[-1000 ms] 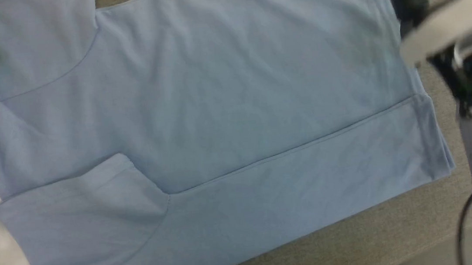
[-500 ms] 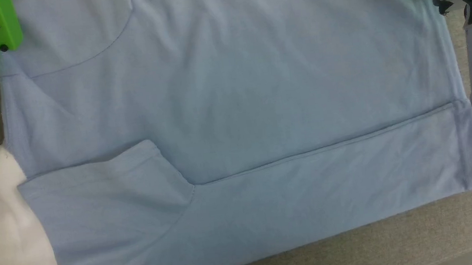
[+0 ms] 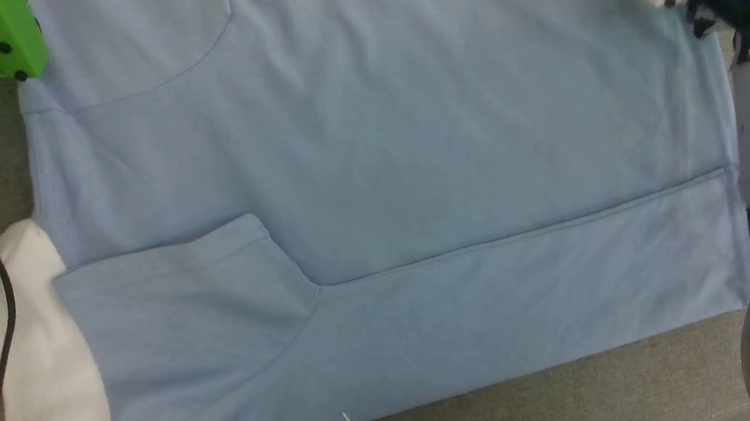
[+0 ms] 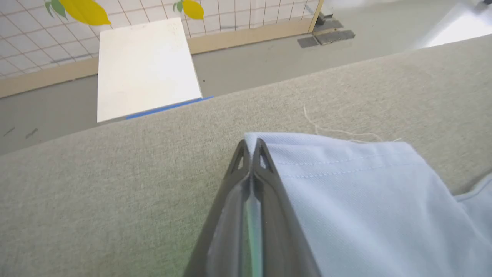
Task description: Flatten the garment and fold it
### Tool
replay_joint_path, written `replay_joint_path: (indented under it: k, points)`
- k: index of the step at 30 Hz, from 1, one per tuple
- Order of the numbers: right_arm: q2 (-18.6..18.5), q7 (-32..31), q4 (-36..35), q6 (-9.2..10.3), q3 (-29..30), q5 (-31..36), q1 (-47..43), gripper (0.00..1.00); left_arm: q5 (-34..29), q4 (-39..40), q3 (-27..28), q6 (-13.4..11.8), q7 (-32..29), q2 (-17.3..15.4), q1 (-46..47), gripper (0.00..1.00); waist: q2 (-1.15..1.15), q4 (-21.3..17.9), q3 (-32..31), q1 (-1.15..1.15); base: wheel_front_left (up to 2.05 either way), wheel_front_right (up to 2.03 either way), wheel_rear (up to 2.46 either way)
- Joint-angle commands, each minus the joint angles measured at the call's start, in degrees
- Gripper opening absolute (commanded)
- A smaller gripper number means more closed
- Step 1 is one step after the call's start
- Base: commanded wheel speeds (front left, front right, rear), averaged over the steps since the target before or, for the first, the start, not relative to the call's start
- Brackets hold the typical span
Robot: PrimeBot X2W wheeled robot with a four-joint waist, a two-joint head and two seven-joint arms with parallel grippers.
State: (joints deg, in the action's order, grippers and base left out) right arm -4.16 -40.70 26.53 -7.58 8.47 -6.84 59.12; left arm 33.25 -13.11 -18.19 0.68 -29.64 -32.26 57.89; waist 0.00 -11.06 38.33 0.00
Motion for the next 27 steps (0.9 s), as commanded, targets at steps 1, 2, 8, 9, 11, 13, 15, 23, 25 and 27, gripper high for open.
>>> replay_joint_path:
  k: [1,2,8,9,11,13,15,23,25,27]
  points:
    - [-0.3,3.0,-1.3,0.09,-0.8,-1.3,-2.2,0.0,-0.6,0.7,0.7,0.7,3.6,0.0,-2.2,0.0,0.0,0.4,-3.0,0.0,0.0,0.0,0.0]
    - [-0.7,5.8,-2.3,0.09,-1.4,-2.3,-3.8,0.0,-0.3,1.3,1.2,1.2,6.6,0.3,-3.9,0.0,0.0,0.7,-4.2,0.0,0.0,0.0,0.0]
    - [-3.9,18.1,-6.5,0.09,-5.0,-8.6,-14.3,0.0,3.2,5.9,3.5,2.6,17.7,2.0,-17.0,0.0,0.0,2.3,-12.2,0.0,0.0,0.0,0.0]
    - [-4.4,19.6,-7.1,0.09,-5.8,-9.4,-16.0,0.0,3.8,6.8,3.9,2.5,18.7,2.3,-19.1,0.0,0.0,2.5,-13.4,0.0,0.0,0.0,0.0]
    - [-5.6,23.0,-8.3,0.09,-6.5,-10.8,-19.9,0.0,4.6,9.0,4.7,1.7,20.6,2.5,-24.1,0.0,0.0,3.1,-15.9,0.0,0.0,0.0,0.0]
    - [-6.5,25.5,-9.2,0.09,-7.3,-11.9,-23.7,0.0,5.7,11.4,5.6,0.8,22.0,2.8,-29.5,0.0,0.0,3.6,-18.2,0.0,0.0,0.0,0.0]
    - [-7.3,27.4,-9.7,0.09,-8.0,-13.0,-27.1,0.0,7.0,13.9,6.5,-0.2,22.8,2.8,-34.9,0.0,0.0,3.8,-20.2,0.0,0.0,0.0,0.0]
    - [-10.4,28.0,-11.1,0.09,-7.3,-14.4,-37.3,0.0,10.8,21.1,6.7,-2.1,22.6,3.0,-53.1,0.0,0.0,5.2,-24.8,0.0,0.0,0.0,0.0]
    - [-11.3,26.7,-11.1,0.09,-6.8,-13.8,-39.1,0.0,11.4,21.9,5.8,-2.2,22.2,3.5,-56.1,0.0,0.0,5.7,-25.3,0.0,0.0,0.0,0.0]
    - [-12.4,25.2,-11.0,0.09,-6.9,-13.0,-40.5,0.0,12.1,22.2,4.9,-2.0,22.0,4.2,-58.1,0.0,0.0,6.1,-25.5,0.0,0.0,0.0,0.0]
